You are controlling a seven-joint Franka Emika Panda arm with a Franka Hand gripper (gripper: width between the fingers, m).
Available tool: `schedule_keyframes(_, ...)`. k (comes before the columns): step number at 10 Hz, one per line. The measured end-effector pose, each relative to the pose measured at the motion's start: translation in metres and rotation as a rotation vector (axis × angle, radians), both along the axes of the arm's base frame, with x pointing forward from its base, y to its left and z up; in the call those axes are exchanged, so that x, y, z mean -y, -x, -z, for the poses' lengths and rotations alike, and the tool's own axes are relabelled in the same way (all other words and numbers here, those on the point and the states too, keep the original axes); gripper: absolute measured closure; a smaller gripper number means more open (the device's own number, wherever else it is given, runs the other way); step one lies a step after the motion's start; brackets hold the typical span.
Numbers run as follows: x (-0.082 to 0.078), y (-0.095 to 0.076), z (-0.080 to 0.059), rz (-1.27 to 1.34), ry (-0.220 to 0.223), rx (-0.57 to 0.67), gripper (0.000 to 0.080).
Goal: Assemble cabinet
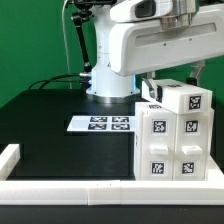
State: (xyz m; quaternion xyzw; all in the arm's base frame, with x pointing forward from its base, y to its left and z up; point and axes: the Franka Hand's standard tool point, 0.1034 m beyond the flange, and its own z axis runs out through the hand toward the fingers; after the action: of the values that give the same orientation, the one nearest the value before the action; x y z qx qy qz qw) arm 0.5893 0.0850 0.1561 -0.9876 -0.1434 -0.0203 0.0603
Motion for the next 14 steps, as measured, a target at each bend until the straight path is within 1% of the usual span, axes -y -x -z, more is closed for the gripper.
schedule_keyframes(4,0.0005,0.0041,0.0011,0.395,-0.014,-0.02,0.0242)
schedule_keyframes(5,-0.0001,0.0041,0.0012,0.513,-0.025,-0.036,0.0242)
schedule_keyframes(11,0.0004,0.0021,0.0011,0.862,-0.046,-0.07,0.0242)
schedule_keyframes(12,0.0005,0.002,0.0011,0.889,-0.048,-0.073,0.0242)
schedule_keyframes(14,0.0009,0.0023,0.0012,1.088,-0.067,-0.093,0.0242)
